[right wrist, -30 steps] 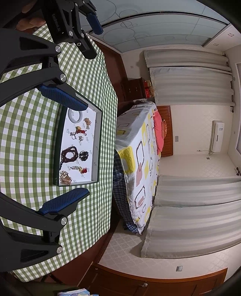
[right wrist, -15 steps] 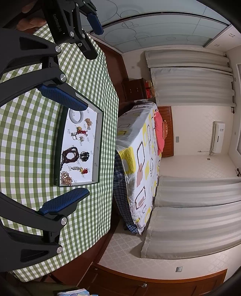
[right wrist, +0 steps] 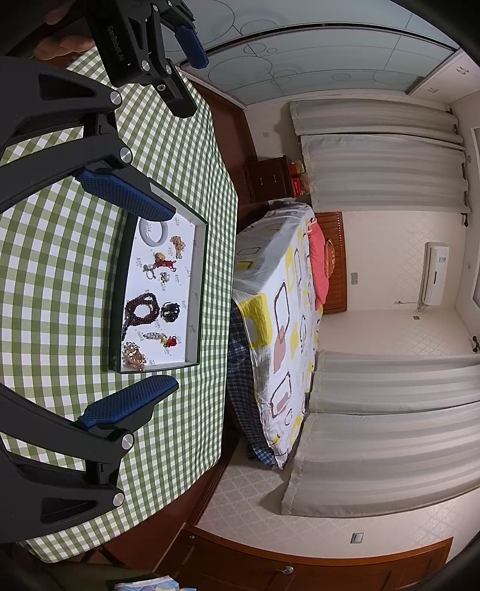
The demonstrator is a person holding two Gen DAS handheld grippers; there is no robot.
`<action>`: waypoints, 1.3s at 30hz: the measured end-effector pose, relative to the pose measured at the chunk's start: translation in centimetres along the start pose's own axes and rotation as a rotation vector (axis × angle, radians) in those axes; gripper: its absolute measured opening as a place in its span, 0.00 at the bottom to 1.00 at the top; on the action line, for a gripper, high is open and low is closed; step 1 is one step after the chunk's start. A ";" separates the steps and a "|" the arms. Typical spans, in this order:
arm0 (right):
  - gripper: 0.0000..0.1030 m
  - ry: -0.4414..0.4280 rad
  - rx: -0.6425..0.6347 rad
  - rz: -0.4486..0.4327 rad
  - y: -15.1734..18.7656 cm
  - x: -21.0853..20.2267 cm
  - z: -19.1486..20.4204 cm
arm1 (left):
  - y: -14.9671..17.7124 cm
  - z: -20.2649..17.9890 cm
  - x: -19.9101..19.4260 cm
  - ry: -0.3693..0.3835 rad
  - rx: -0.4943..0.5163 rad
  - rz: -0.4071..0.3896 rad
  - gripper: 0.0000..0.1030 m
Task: Organize jewelry
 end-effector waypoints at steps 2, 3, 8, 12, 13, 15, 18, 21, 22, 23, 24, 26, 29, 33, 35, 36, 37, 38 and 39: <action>0.80 0.000 -0.001 0.000 0.0 0.0 0.0 | 0.0 0.1 0.0 -0.004 -0.004 -0.001 0.94; 0.80 0.000 -0.001 0.000 0.1 0.0 0.0 | 0.0 0.1 0.0 -0.004 -0.005 -0.001 0.94; 0.80 0.000 -0.002 0.001 0.1 -0.1 0.0 | -0.1 0.2 -0.1 -0.009 -0.010 -0.006 0.96; 0.80 0.000 -0.002 0.001 0.2 0.0 0.1 | -0.1 0.0 -0.1 -0.004 -0.001 -0.009 0.96; 0.80 0.000 -0.003 0.002 0.3 0.0 0.0 | 0.0 0.0 -0.1 -0.008 -0.001 -0.009 0.96; 0.80 0.000 -0.002 0.001 0.2 0.0 0.0 | 0.0 0.0 -0.1 -0.009 -0.003 -0.007 0.96; 0.80 0.001 -0.002 0.002 0.2 0.0 0.0 | 0.0 0.1 0.1 0.007 -0.013 0.000 0.96; 0.80 0.000 -0.002 0.002 0.2 0.0 0.0 | 0.1 0.3 0.0 0.005 -0.027 -0.003 0.96; 0.80 0.001 -0.002 0.002 0.2 0.0 0.0 | 0.1 0.3 0.0 0.005 -0.029 -0.003 0.96; 0.80 0.000 -0.002 0.002 0.3 -0.1 0.0 | 0.2 0.4 0.0 0.007 -0.032 -0.002 0.96; 0.80 0.000 -0.002 0.003 0.2 0.0 0.0 | 0.2 0.4 0.1 0.012 -0.035 0.000 0.96; 0.80 0.000 -0.002 0.002 0.3 -0.1 0.0 | 0.3 0.6 0.2 0.019 -0.050 0.004 0.96; 0.80 0.001 -0.003 0.003 0.4 0.0 0.0 | 0.4 1.0 0.1 0.004 -0.076 0.002 0.96; 0.80 -0.002 -0.002 0.005 0.6 0.0 0.1 | 0.5 1.2 0.3 0.000 -0.078 0.007 0.96; 0.80 -0.003 -0.002 0.007 0.9 0.0 0.2 | 0.5 1.3 0.5 -0.010 -0.066 0.006 0.96; 0.80 -0.003 -0.002 0.008 1.1 0.0 0.1 | 0.6 1.3 0.7 -0.013 -0.064 0.010 0.96; 0.80 -0.003 -0.001 0.009 1.2 0.0 0.1 | 0.7 1.3 0.8 -0.012 -0.064 0.014 0.96; 0.80 -0.003 0.000 0.010 1.2 0.1 0.0 | 0.8 1.4 1.0 -0.012 -0.065 0.020 0.96; 0.80 -0.003 0.002 0.012 1.4 0.2 -0.1 | 0.9 1.4 1.3 -0.010 -0.065 0.027 0.96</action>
Point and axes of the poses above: each gripper's, at about its wrist camera, not at the fingertips, and x roughly the way its jaws point, z to its left, y to its underside, the point moved 8 cm from there along x, roughly the way its jaws point, and after that the axes turned 7 degrees about x, right-handed, at the moved point
